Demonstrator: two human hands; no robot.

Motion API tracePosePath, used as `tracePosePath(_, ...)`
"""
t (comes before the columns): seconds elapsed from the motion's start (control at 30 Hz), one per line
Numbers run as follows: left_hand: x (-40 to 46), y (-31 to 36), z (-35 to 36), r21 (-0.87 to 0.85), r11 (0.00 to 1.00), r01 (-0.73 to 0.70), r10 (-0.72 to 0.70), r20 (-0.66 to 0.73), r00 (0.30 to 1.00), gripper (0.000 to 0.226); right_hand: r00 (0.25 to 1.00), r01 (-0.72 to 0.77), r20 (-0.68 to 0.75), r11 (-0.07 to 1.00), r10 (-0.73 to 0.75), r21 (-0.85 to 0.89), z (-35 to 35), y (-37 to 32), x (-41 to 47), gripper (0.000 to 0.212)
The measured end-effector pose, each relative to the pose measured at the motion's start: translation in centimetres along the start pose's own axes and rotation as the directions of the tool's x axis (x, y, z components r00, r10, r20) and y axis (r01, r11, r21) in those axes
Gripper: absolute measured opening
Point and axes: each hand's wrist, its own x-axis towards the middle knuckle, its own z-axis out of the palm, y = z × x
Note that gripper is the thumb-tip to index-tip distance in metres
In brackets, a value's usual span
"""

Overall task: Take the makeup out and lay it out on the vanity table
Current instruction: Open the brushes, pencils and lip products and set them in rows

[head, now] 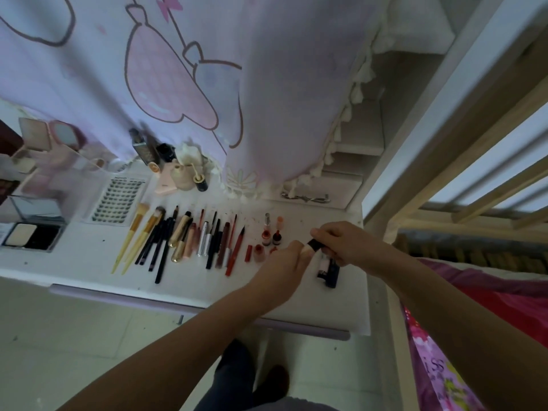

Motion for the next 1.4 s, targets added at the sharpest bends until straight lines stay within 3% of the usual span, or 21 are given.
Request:
tracePosePath(0.1,-0.6,0.7,-1.2,-0.232,0.971,0.062,-0.053,0.046,0.998,0.028,0.997,0.07,0.022,0.997,-0.07,0.015,-0.2,-0.8,-0.9,0.028)
tracePosePath(0.2,-0.9,0.9,-2.7,-0.035,0.998,-0.044,0.045,0.036,0.998,0.026,0.995,0.071,0.08,0.996,-0.067,-0.051,-1.2,-2.1,-1.8,0.02)
tracePosePath(0.3,-0.8,0.9,-3.9,0.101,0.99,-0.102,0.098,0.049,0.994,0.025,0.994,-0.015,0.109,0.993,0.028,-0.114,-1.5,-3.1,-2.1,0.036)
tracePosePath(0.37,-0.9,1.1,-4.4,0.142,0.984,-0.109,0.101,0.064,0.993,0.027,0.994,0.009,0.106,0.985,0.01,-0.174,-1.6,-3.5,-2.2,0.041)
tracePosePath(0.5,-1.4,1.0,-5.1,0.129,0.987,-0.098,0.086,0.095,0.992,0.021,0.985,0.028,0.171,0.989,-0.003,-0.145,-1.8,-3.9,-2.7,0.015)
tracePosePath(0.63,-1.6,1.3,-5.1,0.156,0.982,-0.109,0.089,0.13,0.987,0.018,0.987,-0.007,0.155,0.984,0.035,-0.181,-1.4,-3.9,-2.6,0.034)
tracePosePath(0.73,-1.6,1.0,-5.1,0.131,0.986,-0.104,0.085,0.144,0.986,0.02,0.983,0.031,0.183,0.993,-0.009,-0.116,-1.7,-3.5,-2.8,0.014)
tracePosePath(0.8,-1.6,0.8,-5.1,0.123,0.987,-0.1,0.081,0.15,0.985,0.021,0.98,-0.011,0.196,0.999,0.02,-0.048,-1.8,-3.5,-3.0,0.017)
tracePosePath(0.93,-1.3,0.7,-4.8,0.151,0.982,-0.115,0.087,0.177,0.98,0.02,0.981,-0.026,0.186,0.986,0.056,-0.164,-1.6,-3.4,-2.7,0.025)
tracePosePath(1.03,-1.2,0.3,-4.6,0.145,0.983,-0.109,0.079,0.198,0.977,0.022,0.976,0.018,0.218,0.988,0.016,-0.153,-1.9,-3.1,-2.8,0.004)
tracePosePath(1.23,-0.7,0.2,-4.6,0.155,0.978,-0.136,0.1,0.218,0.971,0.022,0.971,-0.029,0.23,0.986,0.066,-0.164,-1.6,-2.7,-2.3,0.026)
tracePosePath(1.33,-0.5,-0.2,-4.7,0.114,0.988,-0.102,0.071,0.249,0.966,0.025,0.98,0.017,0.196,0.982,0.021,-0.188,-2.5,-2.0,-2.3,0.02)
tracePosePath(1.4,-0.6,-0.6,-4.8,-0.02,1.0,-0.024,0.029,0.263,0.964,0.027,0.985,-0.004,0.169,0.994,0.022,-0.105,-3.8,-1.1,-2.5,0.012)
